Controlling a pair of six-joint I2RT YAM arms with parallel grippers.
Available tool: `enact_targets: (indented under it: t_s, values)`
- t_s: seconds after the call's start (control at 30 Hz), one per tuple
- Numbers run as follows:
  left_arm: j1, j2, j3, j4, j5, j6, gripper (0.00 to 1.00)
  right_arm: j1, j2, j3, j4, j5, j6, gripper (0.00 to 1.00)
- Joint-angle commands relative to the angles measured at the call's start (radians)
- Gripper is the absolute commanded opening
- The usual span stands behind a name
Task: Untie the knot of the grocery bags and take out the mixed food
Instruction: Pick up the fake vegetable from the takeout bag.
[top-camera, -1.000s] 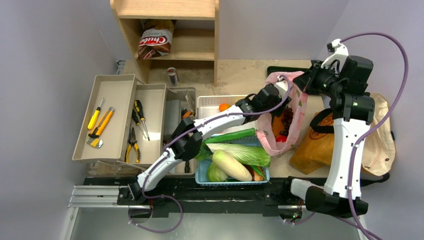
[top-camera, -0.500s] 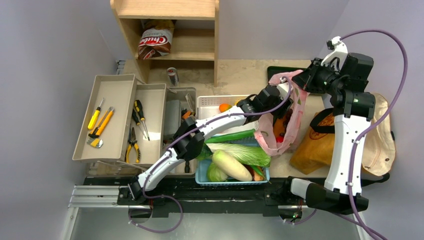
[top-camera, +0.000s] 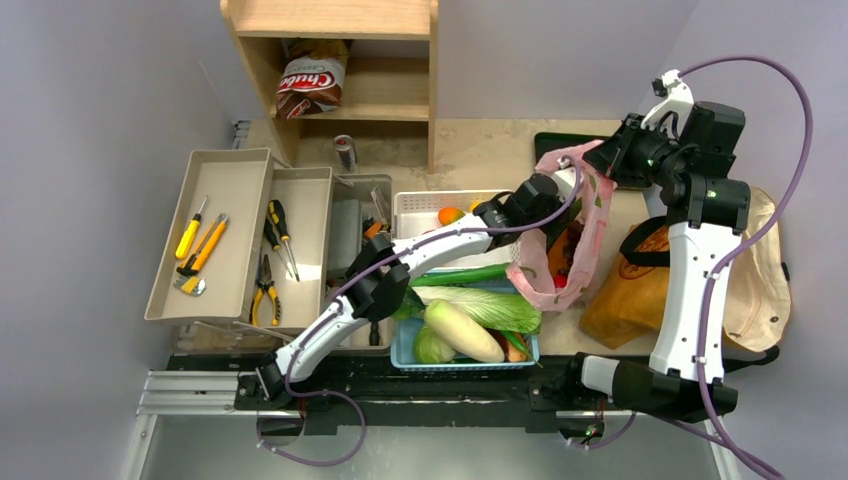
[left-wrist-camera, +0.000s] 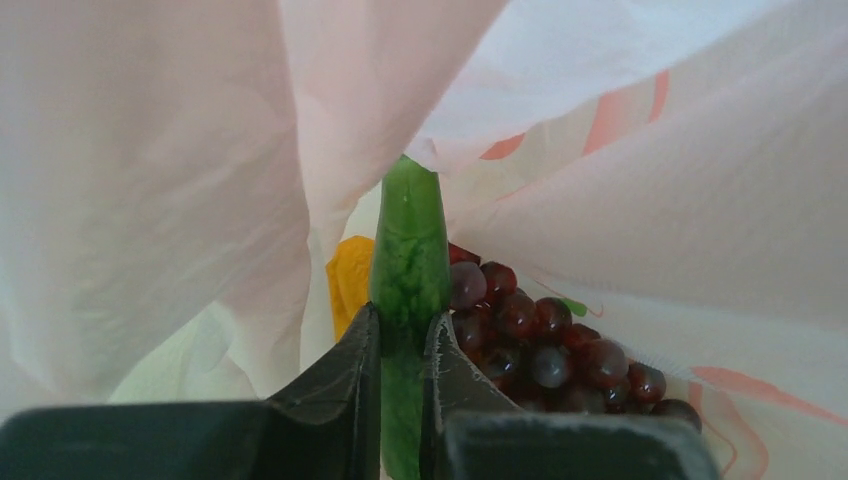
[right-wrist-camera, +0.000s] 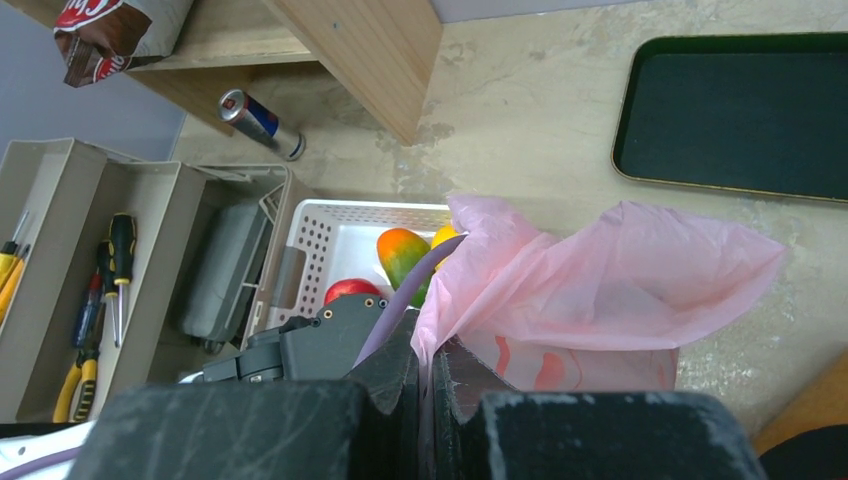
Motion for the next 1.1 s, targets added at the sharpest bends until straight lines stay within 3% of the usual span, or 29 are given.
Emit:
enact_targets:
  t_s: [0.0,0.23,0.57,0.8,1.07]
  values:
    - [0.019,-0.112,-0.184,0.107,0.058,-0.031,0.0,0.002,-0.036,0.038,0.066,0.005,-0.006,0.0]
    - [0.008,-0.36,-0.531,0.546,0.176,0.015,0.0,-0.001,-0.015,0.03,0.081,0.144,-0.052,0.0]
    - [-0.009,-0.535,-0.762,0.786,0.293,0.123,0.0,-0.057,0.038,0.064,0.132,0.234,-0.082,0.0]
    - [0.005,-0.613,-0.81,0.818,0.229,0.124,0.0,-0.13,0.057,0.068,0.155,0.152,-0.095,0.0]
    - [0.009,-0.71,-0.757,0.895,0.281,0.058,0.0,-0.13,0.065,0.026,0.162,0.172,-0.126,0.0]
